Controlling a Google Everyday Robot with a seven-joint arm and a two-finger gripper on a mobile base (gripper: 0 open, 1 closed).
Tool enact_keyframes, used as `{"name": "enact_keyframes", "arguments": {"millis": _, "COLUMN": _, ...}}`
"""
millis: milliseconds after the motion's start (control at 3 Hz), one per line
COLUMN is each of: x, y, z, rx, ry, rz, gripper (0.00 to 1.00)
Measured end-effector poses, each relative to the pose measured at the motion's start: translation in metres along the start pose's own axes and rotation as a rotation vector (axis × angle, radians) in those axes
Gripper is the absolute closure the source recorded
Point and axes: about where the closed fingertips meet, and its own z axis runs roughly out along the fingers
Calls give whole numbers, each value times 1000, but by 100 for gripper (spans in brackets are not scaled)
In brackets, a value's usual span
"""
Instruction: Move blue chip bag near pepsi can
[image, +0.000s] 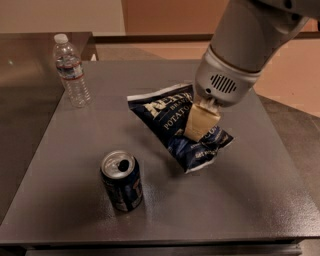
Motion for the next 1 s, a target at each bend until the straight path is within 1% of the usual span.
{"name": "enact_keyframes", "arguments": {"millis": 333, "x": -6, "y": 15, "z": 8, "rx": 19, "ry": 38, "rz": 20, "gripper": 82}}
{"name": "enact_keyframes", "arguments": {"millis": 667, "x": -12, "y": 24, "z": 13, "rx": 33, "ry": 61, "rz": 37, "gripper": 59}}
{"name": "enact_keyframes", "arguments": {"millis": 1000, "x": -18, "y": 29, "z": 17, "rx": 31, "ry": 72, "rz": 41, "gripper": 35}}
